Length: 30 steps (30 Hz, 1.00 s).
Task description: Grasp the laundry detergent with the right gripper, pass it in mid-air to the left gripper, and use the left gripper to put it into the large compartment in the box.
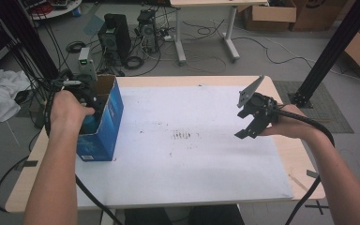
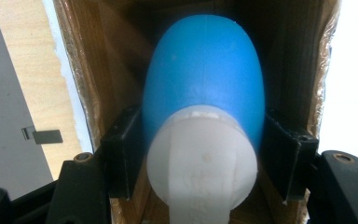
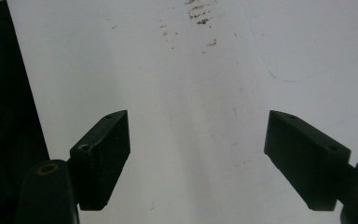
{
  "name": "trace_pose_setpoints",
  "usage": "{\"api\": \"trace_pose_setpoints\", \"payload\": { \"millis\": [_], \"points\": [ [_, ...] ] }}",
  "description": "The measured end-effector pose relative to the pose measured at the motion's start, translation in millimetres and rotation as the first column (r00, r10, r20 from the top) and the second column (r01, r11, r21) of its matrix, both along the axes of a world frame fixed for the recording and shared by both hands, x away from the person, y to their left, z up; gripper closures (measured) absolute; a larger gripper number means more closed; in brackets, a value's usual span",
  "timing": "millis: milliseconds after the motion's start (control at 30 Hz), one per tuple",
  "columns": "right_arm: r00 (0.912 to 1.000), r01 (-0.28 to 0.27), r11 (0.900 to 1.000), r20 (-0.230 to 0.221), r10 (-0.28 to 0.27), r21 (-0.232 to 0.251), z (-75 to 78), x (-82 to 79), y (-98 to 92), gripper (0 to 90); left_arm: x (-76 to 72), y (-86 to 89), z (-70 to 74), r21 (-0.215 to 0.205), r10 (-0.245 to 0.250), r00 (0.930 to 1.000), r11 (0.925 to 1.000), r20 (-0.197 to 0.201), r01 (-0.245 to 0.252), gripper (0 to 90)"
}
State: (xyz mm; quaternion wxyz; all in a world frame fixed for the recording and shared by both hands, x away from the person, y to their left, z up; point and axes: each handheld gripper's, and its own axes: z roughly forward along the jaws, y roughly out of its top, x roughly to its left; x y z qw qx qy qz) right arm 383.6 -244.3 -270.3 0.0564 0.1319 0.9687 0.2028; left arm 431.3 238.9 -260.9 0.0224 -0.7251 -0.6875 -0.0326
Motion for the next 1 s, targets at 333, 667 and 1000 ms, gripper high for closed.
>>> {"api": "trace_pose_setpoints", "payload": {
  "millis": [333, 667, 1000],
  "points": [
    [1.0000, 0.004, 1.000, 0.000, -0.004, 0.003, 0.5, -0.1, -0.8, 22.1, -0.3, 0.8, 0.2, -0.008, 0.005, 1.0000, 1.0000, 0.001, -0.005, 37.9],
    [1.0000, 0.007, 1.000, -0.003, -0.007, 0.002, 0.1, -1.4, -1.9, 22.1, -1.4, 1.4, 4.1, -0.017, -0.007, 0.9999, 0.9998, 0.010, 0.008, 36.5],
    [0.9999, 0.014, 1.000, -0.002, -0.014, 0.017, 4.5, -3.1, -3.4, 22.0, -8.6, 0.3, 28.8, -0.017, -0.031, 0.9977, 0.9993, 0.060, 0.032, 28.1]
  ]
}}
